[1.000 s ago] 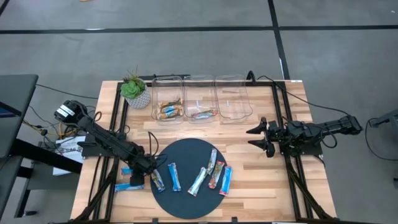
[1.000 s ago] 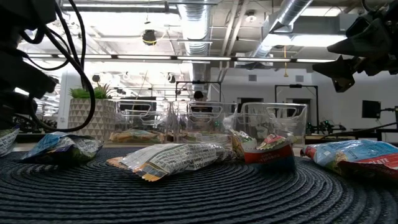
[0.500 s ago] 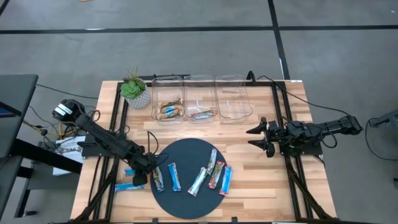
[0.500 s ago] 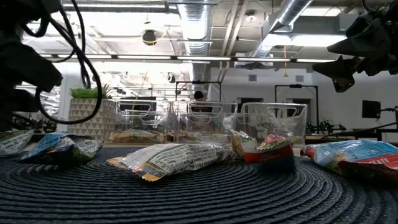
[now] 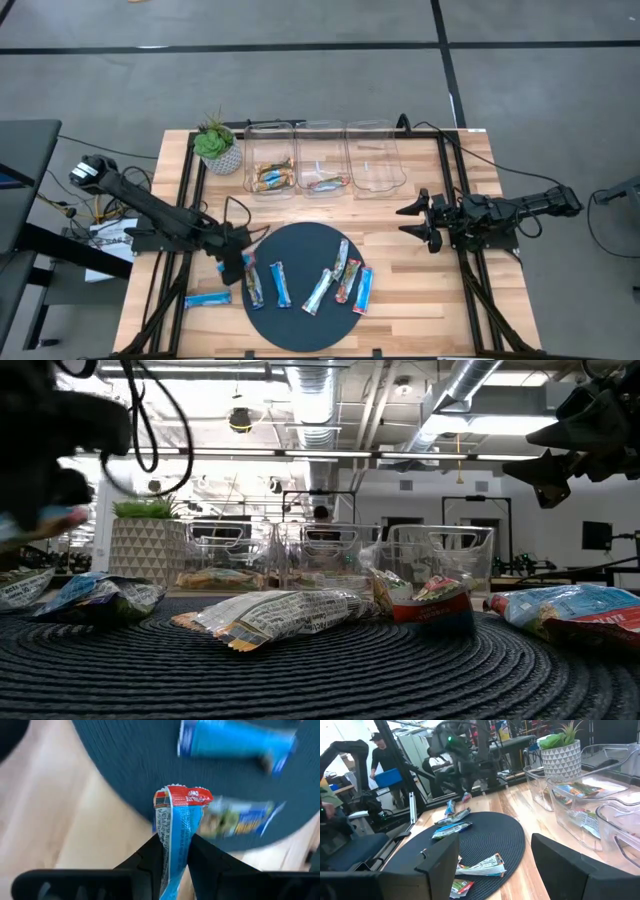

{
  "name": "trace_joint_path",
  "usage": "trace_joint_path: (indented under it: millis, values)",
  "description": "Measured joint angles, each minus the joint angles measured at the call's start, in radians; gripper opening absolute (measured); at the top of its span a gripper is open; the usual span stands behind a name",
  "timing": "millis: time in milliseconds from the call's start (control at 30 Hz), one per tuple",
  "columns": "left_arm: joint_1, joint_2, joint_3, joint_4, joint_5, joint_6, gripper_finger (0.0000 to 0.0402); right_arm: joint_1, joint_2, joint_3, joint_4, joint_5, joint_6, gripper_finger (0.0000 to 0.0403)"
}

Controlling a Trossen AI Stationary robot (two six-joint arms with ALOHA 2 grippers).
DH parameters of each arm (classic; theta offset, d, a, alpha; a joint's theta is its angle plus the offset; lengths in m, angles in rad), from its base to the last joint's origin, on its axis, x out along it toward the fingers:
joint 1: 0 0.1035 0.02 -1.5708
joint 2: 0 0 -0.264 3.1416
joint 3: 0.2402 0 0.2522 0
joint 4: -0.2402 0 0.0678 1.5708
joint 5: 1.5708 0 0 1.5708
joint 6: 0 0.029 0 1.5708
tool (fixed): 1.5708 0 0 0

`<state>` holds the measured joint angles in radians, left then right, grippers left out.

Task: Pick and place Granola Bars by type
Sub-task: Put the red bar into the center transparent bin

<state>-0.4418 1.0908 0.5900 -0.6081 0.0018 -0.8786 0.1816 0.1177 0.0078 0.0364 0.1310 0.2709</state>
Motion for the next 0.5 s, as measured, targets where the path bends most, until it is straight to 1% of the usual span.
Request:
trace_joint_path:
  millis: [133,267,500]
  values:
    - [0.036,-0.055,0.000,0.065,-0.095,-0.001,0.0072,0.000,0.000,0.000,0.000,0.000,0.000,0.0244]
    - [0.074,-0.079,0.001,0.164,-0.190,0.024,0.0073,0.000,0.000,0.000,0.000,0.000,0.000,0.0244]
    - [0.138,-0.079,0.001,0.427,-0.323,0.122,0.0073,0.000,0.000,0.000,0.000,0.000,0.000,0.0244]
